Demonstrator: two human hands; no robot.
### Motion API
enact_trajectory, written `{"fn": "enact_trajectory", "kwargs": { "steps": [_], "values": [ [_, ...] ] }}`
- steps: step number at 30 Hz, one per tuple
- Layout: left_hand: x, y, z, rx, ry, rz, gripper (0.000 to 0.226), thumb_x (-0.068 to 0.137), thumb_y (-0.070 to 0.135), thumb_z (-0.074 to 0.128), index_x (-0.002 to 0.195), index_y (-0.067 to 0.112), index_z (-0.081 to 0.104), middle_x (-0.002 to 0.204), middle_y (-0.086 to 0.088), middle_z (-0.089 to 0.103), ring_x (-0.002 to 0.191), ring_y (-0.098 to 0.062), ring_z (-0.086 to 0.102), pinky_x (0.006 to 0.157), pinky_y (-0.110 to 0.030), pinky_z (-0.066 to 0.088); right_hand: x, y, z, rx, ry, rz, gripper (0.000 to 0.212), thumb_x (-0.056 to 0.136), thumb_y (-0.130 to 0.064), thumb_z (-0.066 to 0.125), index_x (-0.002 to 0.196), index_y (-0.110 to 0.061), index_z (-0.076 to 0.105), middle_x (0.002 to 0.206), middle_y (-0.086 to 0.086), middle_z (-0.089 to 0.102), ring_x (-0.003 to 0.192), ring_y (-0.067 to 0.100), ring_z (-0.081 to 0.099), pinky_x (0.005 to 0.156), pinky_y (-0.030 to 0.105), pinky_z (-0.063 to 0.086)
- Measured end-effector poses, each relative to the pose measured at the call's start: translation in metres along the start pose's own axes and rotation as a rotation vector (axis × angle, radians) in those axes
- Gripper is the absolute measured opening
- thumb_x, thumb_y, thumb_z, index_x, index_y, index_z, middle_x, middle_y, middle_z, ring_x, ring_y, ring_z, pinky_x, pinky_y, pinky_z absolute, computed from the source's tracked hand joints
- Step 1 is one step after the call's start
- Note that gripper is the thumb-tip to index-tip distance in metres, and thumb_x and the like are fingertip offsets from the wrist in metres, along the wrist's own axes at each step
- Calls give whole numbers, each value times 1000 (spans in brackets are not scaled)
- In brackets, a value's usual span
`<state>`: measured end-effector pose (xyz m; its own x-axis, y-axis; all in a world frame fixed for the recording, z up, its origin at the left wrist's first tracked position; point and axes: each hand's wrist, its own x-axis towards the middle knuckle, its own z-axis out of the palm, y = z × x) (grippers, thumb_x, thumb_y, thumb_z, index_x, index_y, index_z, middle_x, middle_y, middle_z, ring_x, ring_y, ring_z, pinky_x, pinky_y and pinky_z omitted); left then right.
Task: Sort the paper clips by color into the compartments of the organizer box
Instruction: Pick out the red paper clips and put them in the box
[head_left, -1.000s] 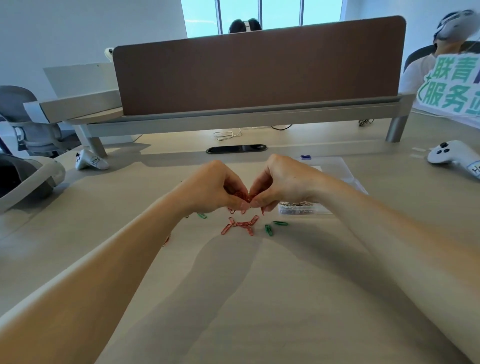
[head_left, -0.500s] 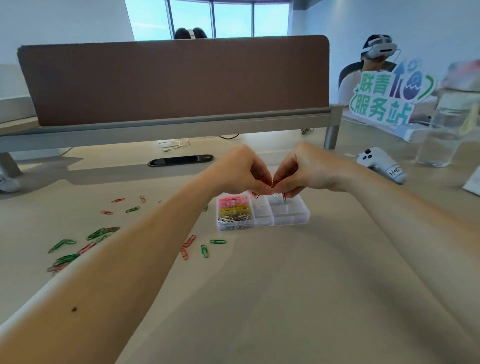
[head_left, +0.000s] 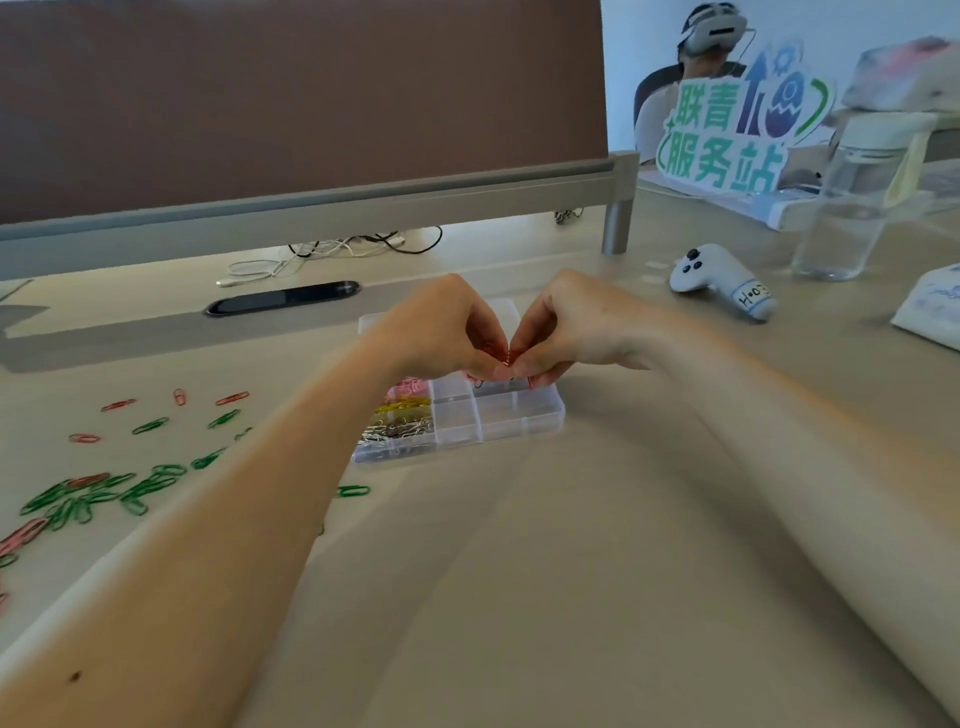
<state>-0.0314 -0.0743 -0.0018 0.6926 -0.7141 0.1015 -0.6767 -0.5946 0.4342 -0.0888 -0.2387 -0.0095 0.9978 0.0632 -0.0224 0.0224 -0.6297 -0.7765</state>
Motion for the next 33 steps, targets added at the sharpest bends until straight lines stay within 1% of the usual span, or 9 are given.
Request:
{"fn": "enact_trajectory", "kwargs": {
  "steps": [3,5,13,16,19,24,28,31,33],
  "values": [
    [-3,3,-1,29,-13,16,20,67,24,85,85,19,78,75,7,74,69,-7,69,77,-28,57,-2,-3,-1,-21,-33,-4,18,71,6,79,88,2,76,70,9,73,59,13,70,59,18,54],
    [-5,5,-2,12,-6,3,24,65,23,86,87,19,77,75,7,74,70,-7,69,79,-32,57,-3,-5,-1,-23,-34,1,20,70,5,80,90,1,76,74,10,74,62,13,71,59,17,54],
    [-9,4,-7,-112,-70,-31,25,73,6,79,96,11,72,78,1,75,70,-8,72,80,-29,59,-4,-5,-3,-3,-17,27,20,76,9,73,95,3,73,81,19,73,67,22,73,61,20,57],
    [-10,2,-9,-184,-102,-45,26,76,-1,75,99,10,70,83,-3,76,77,-12,73,80,-31,59,-5,-5,-5,1,-5,33,15,77,8,73,89,0,74,75,15,73,64,21,72,59,20,56],
    [-12,0,-10,-208,-123,-40,30,76,-5,73,102,11,69,87,-1,76,80,-12,73,79,-29,59,-6,-6,-5,-42,7,36,13,77,5,74,86,-4,75,76,13,74,61,19,71,54,20,54],
    [-20,1,-15,-194,-52,11,30,75,-2,75,101,11,71,92,1,74,79,-5,71,78,-24,58,-9,-9,-2,-76,37,12,11,80,0,73,90,-5,75,78,13,74,59,17,68,52,20,52],
    [-44,-7,-30,-114,32,22,23,76,7,77,95,19,72,91,7,72,79,-3,68,76,-21,57,-12,-20,8,-125,46,-38,7,81,-7,75,87,-10,76,73,4,74,57,14,65,51,19,49],
    [-79,-27,-50,-34,58,-53,18,75,16,79,90,23,73,87,9,71,78,-4,66,75,-21,54,-15,-42,28,-167,14,-106,2,79,-12,77,82,-13,76,64,3,71,49,10,61,50,21,48],
    [-104,-41,-63,23,27,-118,17,74,17,79,86,26,72,84,9,71,74,-3,65,69,-16,50,-17,-61,46,-186,-25,-145,4,78,-15,78,80,-14,76,62,5,69,47,9,60,47,20,46]
  ]
}}
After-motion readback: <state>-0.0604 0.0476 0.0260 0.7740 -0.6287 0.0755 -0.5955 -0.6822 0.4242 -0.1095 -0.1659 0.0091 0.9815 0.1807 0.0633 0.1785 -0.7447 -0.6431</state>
